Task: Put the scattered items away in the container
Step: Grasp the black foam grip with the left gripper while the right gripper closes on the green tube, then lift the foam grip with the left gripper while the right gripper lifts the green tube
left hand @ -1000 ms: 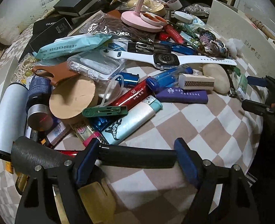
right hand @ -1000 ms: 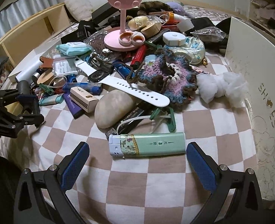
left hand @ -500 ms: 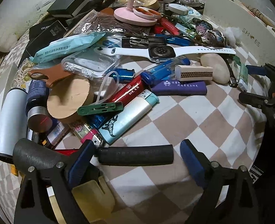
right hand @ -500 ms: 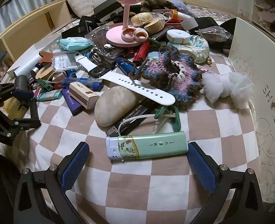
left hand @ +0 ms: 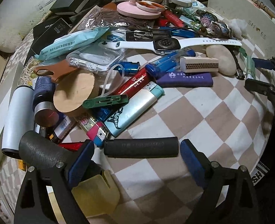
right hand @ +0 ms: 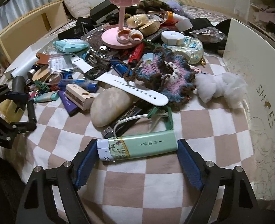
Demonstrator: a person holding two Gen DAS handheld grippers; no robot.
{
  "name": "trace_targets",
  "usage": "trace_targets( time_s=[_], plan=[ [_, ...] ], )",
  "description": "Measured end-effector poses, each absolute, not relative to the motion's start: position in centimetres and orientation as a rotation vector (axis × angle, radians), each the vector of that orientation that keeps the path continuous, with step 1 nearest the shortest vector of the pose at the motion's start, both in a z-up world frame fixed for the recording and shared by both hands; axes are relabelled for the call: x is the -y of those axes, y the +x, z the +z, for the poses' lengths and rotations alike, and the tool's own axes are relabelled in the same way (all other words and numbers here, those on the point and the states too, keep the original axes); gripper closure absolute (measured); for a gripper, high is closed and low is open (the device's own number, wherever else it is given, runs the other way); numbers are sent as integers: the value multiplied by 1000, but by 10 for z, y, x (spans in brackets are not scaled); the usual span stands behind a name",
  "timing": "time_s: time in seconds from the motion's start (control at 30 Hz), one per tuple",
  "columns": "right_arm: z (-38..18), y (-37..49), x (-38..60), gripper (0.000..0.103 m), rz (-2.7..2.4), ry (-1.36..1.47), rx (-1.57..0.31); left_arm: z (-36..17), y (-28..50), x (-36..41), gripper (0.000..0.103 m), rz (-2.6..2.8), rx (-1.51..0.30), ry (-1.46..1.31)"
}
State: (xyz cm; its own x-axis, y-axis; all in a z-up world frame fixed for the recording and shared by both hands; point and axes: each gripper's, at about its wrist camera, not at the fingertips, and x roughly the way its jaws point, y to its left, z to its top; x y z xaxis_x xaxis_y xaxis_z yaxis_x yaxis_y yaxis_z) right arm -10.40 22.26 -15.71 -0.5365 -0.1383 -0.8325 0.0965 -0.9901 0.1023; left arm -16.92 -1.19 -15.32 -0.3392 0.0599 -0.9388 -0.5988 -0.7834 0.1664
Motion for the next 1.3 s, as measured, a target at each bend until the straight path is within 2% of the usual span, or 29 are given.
trace_targets(
  time_s=[0.1,0.17,0.2,0.23,0.3,0.4,0.5,0.6,0.63,0.7,0.87,1.0,1.1,1.2,1.3],
  plan=[
    [-156,-100,-216,19,-2633,1424,27,-151,-167,15,14,2158,-683,-1473],
    [-156,-97,-213,19,-2632,1420,13,-149,-166,14,24,2139,-665,-1458],
    [-156,-96,-212,19,-2632,1420,9,-148,-165,13,34,2125,-656,-1448],
    [-156,-94,-212,19,-2632,1423,7,-148,-163,10,37,2107,-660,-1437],
    [-156,-92,-211,19,-2635,1426,9,-148,-158,4,38,2087,-695,-1416],
    [-157,-92,-213,19,-2632,1433,27,-147,-152,-6,45,2048,-719,-1385],
    [-157,-92,-215,19,-2628,1435,45,-145,-150,-12,45,2016,-707,-1381],
    [-157,-92,-216,19,-2621,1438,65,-145,-149,-15,39,2039,-749,-1379],
    [-157,-92,-217,19,-2619,1438,69,-145,-151,-13,27,2057,-751,-1385],
    [-157,-92,-217,18,-2618,1438,72,-146,-158,-5,15,2095,-730,-1419],
    [-157,-92,-217,18,-2616,1440,78,-145,-172,15,15,2126,-614,-1504],
    [-158,-91,-217,18,-2616,1439,82,-151,-172,8,14,2098,-708,-1529],
    [-158,-91,-217,18,-2616,1440,80,-159,-174,0,8,2078,-795,-1571],
    [-157,-91,-215,18,-2617,1442,89,-165,-189,3,3,2056,-717,-1702],
    [-157,-91,-215,18,-2614,1440,98,-167,-196,5,0,2049,-680,-1719]
  ],
)
